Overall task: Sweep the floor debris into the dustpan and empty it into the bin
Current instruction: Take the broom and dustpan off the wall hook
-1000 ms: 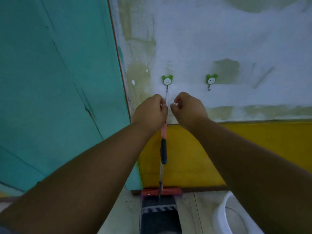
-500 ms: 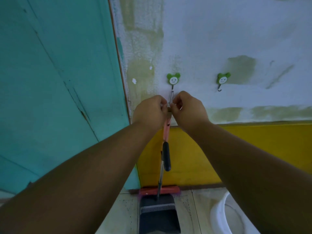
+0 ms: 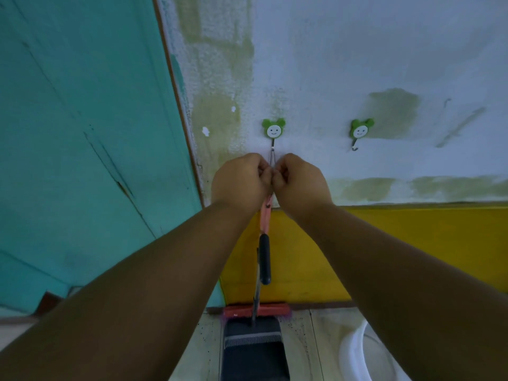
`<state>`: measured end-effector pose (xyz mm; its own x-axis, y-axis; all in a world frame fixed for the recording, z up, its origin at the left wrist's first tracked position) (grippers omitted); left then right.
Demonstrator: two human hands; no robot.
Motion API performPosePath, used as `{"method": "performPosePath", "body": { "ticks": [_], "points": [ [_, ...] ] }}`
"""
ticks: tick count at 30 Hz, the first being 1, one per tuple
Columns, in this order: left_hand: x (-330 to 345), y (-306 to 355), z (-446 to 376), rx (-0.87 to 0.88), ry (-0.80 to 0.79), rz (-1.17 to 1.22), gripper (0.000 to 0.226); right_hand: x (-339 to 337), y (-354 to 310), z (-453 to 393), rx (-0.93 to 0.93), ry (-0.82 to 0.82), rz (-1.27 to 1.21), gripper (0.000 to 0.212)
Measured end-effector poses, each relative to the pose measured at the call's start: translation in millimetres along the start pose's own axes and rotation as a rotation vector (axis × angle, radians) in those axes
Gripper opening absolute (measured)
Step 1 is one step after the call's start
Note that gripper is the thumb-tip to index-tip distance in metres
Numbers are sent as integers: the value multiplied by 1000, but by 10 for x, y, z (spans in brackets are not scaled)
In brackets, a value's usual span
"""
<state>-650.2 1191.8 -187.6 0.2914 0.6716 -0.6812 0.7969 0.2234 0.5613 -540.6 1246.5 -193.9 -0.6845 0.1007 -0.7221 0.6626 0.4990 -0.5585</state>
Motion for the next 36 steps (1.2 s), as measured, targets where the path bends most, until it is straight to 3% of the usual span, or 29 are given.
{"method": "performPosePath", "body": {
  "ticks": [17,36],
  "points": [
    [-166,93,0,45,183,194,15,-241,-68,11,-13,145,-40,13],
    [-374,402,767,-36,241,85,13,-468,131,753,86,63,-358,12]
  ]
}}
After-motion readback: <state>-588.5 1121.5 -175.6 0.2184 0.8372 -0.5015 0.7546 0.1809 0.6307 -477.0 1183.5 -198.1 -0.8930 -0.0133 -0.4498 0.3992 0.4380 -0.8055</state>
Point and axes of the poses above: each hand's wrist, its own z-axis away from the middle knuckle, its own x-axis out of the palm, y = z × x, the point moved 7 cm from there along -z, towards the middle knuckle, and after that the axes turned 12 degrees about y, right-handed, at the moved point
